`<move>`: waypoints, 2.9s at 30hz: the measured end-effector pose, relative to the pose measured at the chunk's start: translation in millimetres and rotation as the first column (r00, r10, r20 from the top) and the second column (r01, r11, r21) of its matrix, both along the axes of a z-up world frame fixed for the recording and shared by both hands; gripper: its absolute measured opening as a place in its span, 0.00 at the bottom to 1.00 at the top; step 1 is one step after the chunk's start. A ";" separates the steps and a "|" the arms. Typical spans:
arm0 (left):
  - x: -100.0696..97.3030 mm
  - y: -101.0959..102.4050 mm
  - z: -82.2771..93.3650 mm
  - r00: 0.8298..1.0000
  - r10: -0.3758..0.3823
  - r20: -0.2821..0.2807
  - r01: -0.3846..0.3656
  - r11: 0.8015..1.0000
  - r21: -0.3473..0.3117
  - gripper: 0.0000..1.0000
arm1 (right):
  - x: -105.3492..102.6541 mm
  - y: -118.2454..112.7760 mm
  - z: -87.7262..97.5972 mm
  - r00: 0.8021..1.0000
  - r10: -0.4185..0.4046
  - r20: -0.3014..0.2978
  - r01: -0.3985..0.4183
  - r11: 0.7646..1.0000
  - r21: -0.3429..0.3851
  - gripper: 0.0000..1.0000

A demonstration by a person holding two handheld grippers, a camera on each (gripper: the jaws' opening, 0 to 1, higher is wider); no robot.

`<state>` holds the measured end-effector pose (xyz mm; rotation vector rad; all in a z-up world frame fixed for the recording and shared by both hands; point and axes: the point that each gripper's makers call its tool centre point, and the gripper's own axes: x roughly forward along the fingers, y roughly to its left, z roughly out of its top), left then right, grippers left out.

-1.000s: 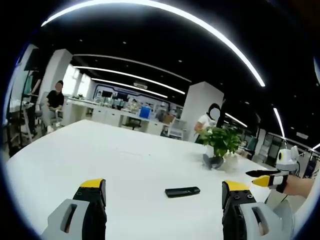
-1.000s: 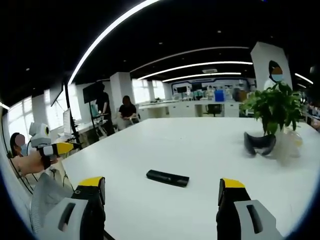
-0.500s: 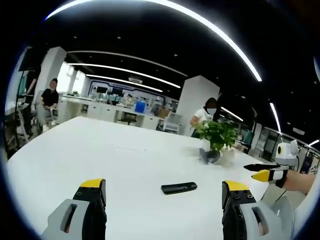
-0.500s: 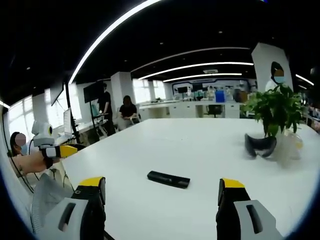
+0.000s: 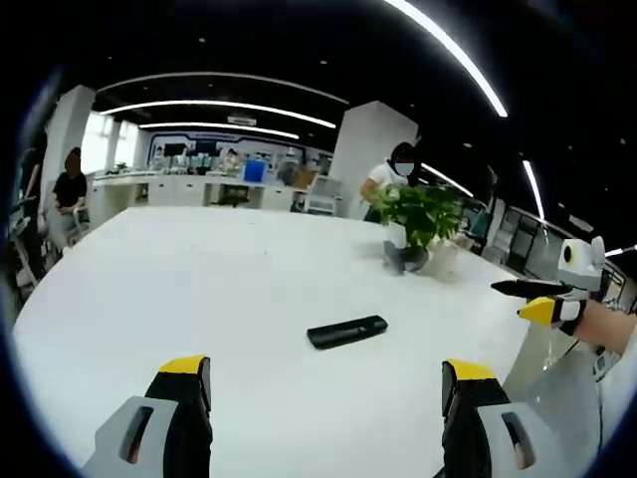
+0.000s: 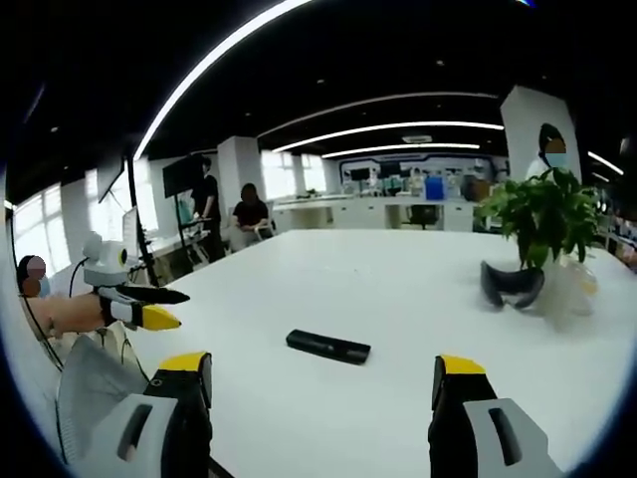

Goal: Press the specified remote control buttons in sequence, fully releasing each button before pressing the next.

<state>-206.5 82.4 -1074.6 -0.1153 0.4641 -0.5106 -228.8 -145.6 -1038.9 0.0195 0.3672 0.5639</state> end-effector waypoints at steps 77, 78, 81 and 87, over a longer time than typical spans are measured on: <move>113.9 -135.4 -117.5 0.608 -0.659 -0.442 0.787 0.426 0.446 0.31 | 15.2 -46.6 -19.7 0.993 -0.100 -0.069 0.101 0.995 0.013 0.86; 115.2 -136.4 -117.7 0.602 -0.666 -0.441 0.789 0.412 0.456 0.27 | 15.2 -47.4 -19.5 0.992 -0.102 -0.068 0.103 0.995 0.014 0.86; 116.4 -138.7 -117.8 0.591 -0.670 -0.450 0.797 0.398 0.454 0.25 | 15.1 -49.5 -19.6 0.992 -0.108 -0.068 0.109 0.994 0.013 0.86; 113.5 -139.1 -118.5 0.582 -0.674 -0.454 0.801 0.379 0.464 0.24 | 15.6 -51.1 -20.7 0.991 -0.114 -0.071 0.115 0.993 0.017 0.85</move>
